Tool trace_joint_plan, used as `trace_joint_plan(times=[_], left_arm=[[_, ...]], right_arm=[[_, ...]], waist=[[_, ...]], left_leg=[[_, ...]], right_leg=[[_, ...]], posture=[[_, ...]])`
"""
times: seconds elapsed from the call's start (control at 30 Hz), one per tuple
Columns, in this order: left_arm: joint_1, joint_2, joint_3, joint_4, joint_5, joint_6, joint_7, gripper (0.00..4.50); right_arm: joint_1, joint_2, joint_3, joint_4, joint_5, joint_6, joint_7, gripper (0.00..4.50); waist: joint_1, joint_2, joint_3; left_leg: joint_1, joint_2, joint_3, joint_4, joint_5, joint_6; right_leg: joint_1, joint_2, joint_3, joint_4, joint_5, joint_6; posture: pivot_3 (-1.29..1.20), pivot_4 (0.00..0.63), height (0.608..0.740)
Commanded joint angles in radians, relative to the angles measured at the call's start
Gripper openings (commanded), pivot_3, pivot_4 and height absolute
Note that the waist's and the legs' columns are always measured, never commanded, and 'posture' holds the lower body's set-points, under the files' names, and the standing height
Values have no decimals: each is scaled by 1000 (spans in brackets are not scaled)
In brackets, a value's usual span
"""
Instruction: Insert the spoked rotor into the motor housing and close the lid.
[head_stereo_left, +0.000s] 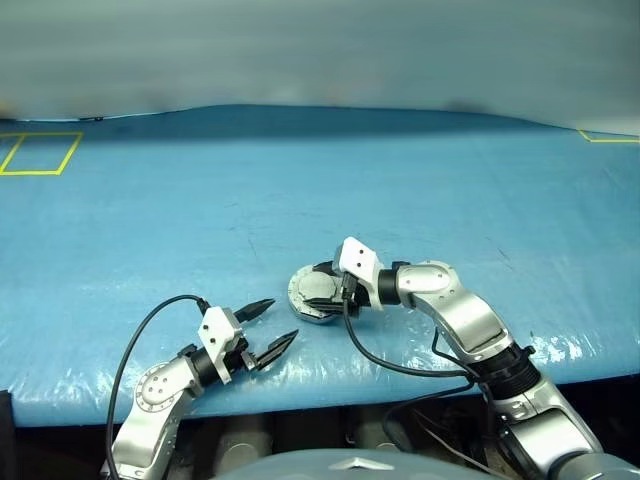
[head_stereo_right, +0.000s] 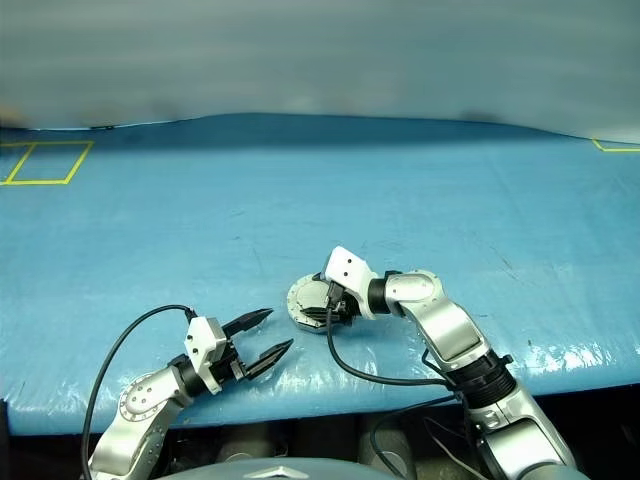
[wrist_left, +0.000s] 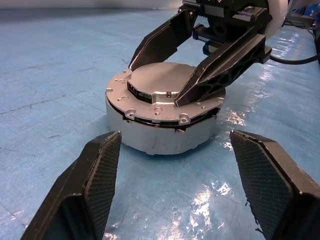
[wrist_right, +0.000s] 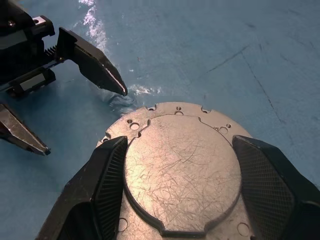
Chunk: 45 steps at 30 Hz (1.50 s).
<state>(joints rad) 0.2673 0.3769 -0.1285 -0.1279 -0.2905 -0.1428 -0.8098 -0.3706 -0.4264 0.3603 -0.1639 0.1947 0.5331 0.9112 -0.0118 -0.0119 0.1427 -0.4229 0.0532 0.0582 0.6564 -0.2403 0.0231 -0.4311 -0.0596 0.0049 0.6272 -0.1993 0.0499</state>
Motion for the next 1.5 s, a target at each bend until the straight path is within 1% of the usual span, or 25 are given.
trace_joint_plan(times=[0.03, 0.17, 0.6, 0.8, 1.0, 1.23, 1.5], left_arm=[[-2, -2, 4, 8, -2, -42, -14, 3693], [-2, -1, 5, 28, -5, -59, -22, 3693], [-13, -4, 17, 106, -10, -117, -52, 3693], [-20, -6, 14, 135, -10, -138, -56, 3693], [-28, -10, 12, 151, -7, -148, -56, 3693], [-29, -11, 14, 156, -5, -152, -56, 3693], [-34, -10, 18, 176, -8, -162, -64, 3693]], right_arm=[[-7, 1, -31, -27, 20, -8, -9, 3065], [-5, -16, 3, -5, -30, -31, -25, 3065], [-2, -12, 12, 44, -56, -48, -22, 3065], [2, -3, 11, 56, -49, -38, -22, 3065], [-1, 1, 15, 68, -57, -24, -31, 3065], [2, -7, 34, 77, -81, -32, -38, 3065], [-9, -18, 68, 126, -142, -43, -56, 3065]], waist=[[0, 0, 0], [1, 0, 0], [1, 0, 0], [0, 0, 0], [1, 0, 0], [0, 0, -1], [0, 0, -2]], left_leg=[[0, 0, 0, 0, 0, 0], [0, 0, 0, 1, 0, 0], [0, 0, 0, 4, 0, 0], [5, 0, 0, 4, 0, 0], [5, 0, 0, 4, 0, 0], [6, 0, 0, 4, 0, 0], [8, 1, 0, 5, 0, 0]], right_leg=[[0, 0, 0, 0, 0, 0], [1, 0, 0, 0, 0, 0], [2, 0, -2, 1, 0, 0], [2, 0, -2, 1, 0, 1], [3, 0, -2, 1, 0, 0], [3, 0, -2, 1, 0, 0], [4, 0, -2, 2, 0, 1]], posture=[[0, 150, 740], [0, 150, 740], [0, 150, 740], [0, 150, 740], [0, 150, 740], [0, 150, 740], [0, 150, 740]])
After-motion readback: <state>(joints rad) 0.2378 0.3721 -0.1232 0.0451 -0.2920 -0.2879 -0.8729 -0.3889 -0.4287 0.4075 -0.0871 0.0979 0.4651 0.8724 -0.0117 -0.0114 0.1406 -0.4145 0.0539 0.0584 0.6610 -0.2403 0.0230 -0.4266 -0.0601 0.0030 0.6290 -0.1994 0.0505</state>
